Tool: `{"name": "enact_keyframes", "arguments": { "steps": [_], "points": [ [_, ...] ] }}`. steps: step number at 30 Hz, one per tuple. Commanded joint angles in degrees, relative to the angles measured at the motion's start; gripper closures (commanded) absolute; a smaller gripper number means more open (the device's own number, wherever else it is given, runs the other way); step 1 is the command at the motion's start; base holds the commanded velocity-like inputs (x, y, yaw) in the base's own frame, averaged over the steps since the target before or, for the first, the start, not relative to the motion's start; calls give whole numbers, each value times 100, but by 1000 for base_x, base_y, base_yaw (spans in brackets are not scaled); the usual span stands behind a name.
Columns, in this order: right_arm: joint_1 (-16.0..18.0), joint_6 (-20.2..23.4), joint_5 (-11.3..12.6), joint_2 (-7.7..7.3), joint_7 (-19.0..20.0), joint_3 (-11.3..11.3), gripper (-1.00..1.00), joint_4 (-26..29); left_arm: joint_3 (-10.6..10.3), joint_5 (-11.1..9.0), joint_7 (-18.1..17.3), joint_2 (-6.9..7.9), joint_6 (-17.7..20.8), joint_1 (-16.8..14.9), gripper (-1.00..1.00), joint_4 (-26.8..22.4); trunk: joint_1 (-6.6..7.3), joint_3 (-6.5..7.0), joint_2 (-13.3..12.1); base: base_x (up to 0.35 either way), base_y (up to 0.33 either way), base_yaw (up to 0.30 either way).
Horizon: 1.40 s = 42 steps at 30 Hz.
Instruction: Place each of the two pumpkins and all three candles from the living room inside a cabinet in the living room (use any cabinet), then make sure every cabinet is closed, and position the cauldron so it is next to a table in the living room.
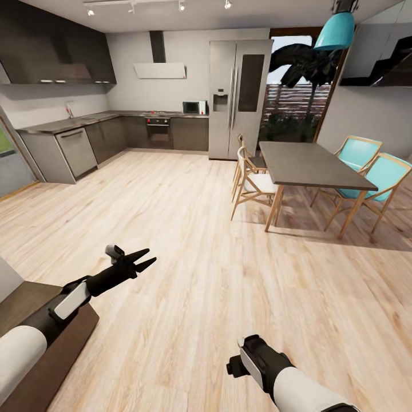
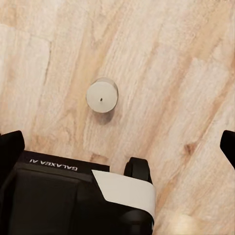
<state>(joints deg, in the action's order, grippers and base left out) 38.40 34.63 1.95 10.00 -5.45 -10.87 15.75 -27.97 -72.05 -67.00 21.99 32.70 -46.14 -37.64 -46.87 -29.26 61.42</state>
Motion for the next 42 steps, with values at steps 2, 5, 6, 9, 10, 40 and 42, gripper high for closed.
{"name": "enact_keyframes", "arguments": {
  "steps": [2,5,6,9,10,40,42],
  "points": [
    [-2,-27,-1,0,31,-7,-100,-1,-4,4,2,-36,0,0,-100,-4,-45,-36,82,0,0,0],
    [-21,-278,-3,0,56,-13,-100,-1,-10,18,25,-203,5,0,-100,-3,-110,-90,202,0,0,0],
    [-26,-323,-6,0,58,-15,-100,-1,-12,20,30,-235,6,0,-100,-1,-132,-108,242,0,0,0],
    [-33,-387,-9,0,61,-68,-100,3,-14,24,43,-280,8,0,-100,8,-198,-162,363,0,0,0],
    [-33,-390,-10,0,61,-103,-100,1,-15,24,45,-285,8,0,-100,10,-220,-180,403,0,0,0],
    [-34,-269,26,0,53,-319,-100,-239,-32,25,336,-609,17,9,-100,81,-879,-719,1606,0,0,0],
    [-34,-131,31,0,64,-318,-100,-237,-27,25,333,-609,17,8,-100,81,-923,-755,1686,0,0,0]
  ]
}}
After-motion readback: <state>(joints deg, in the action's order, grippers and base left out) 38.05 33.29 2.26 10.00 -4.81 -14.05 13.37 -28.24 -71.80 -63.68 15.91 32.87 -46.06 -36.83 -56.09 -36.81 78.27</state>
